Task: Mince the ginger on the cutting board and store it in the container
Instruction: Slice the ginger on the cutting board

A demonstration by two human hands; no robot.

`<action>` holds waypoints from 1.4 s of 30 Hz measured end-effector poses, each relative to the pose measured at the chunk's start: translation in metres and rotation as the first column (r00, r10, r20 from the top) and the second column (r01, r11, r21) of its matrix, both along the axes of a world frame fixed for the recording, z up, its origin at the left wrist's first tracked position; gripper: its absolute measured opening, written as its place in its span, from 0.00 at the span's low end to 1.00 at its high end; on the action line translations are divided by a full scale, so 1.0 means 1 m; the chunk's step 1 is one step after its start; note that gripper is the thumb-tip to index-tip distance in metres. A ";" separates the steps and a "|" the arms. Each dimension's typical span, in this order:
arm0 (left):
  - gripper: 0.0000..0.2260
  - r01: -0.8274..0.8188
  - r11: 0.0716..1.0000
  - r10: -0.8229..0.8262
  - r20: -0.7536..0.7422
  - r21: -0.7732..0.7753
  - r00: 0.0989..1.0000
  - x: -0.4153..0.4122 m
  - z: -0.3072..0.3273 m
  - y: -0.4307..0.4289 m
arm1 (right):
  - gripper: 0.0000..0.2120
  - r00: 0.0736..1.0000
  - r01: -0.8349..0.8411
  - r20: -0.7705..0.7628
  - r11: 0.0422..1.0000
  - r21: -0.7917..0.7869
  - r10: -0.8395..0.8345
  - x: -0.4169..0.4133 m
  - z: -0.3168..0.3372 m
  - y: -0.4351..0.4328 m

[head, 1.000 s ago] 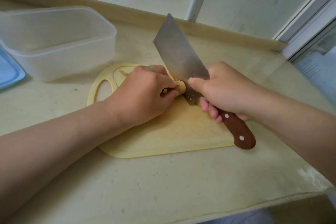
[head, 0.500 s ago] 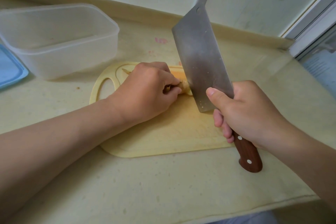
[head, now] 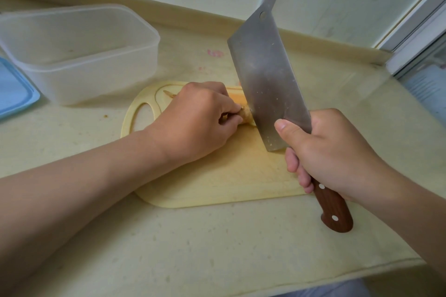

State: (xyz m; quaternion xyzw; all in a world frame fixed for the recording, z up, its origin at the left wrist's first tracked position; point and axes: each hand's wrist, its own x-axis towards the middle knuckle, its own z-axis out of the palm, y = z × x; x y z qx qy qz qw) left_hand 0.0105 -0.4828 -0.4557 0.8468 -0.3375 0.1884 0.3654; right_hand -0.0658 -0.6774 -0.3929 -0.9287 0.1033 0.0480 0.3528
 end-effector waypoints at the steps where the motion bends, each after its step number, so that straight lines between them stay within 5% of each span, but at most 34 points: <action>1: 0.11 -0.003 1.000 0.003 0.000 0.001 1.000 0.000 0.000 0.000 | 0.22 1.000 0.001 0.004 1.000 0.002 -0.001 0.000 0.000 0.000; 28: 0.11 -0.001 1.000 0.000 -0.017 -0.013 1.000 0.001 0.000 0.001 | 0.21 0.999 0.033 0.001 0.998 0.050 -0.033 0.000 -0.001 -0.002; 35: 0.10 0.005 1.000 -0.005 0.008 0.010 1.000 0.000 0.001 0.000 | 0.28 0.995 0.016 -0.102 1.000 -0.017 -0.018 0.001 0.004 -0.002; 42: 0.10 -0.003 0.999 0.002 0.031 0.033 1.000 0.001 0.001 0.001 | 0.22 0.967 0.002 -0.254 0.996 -0.087 -0.024 -0.004 0.020 -0.002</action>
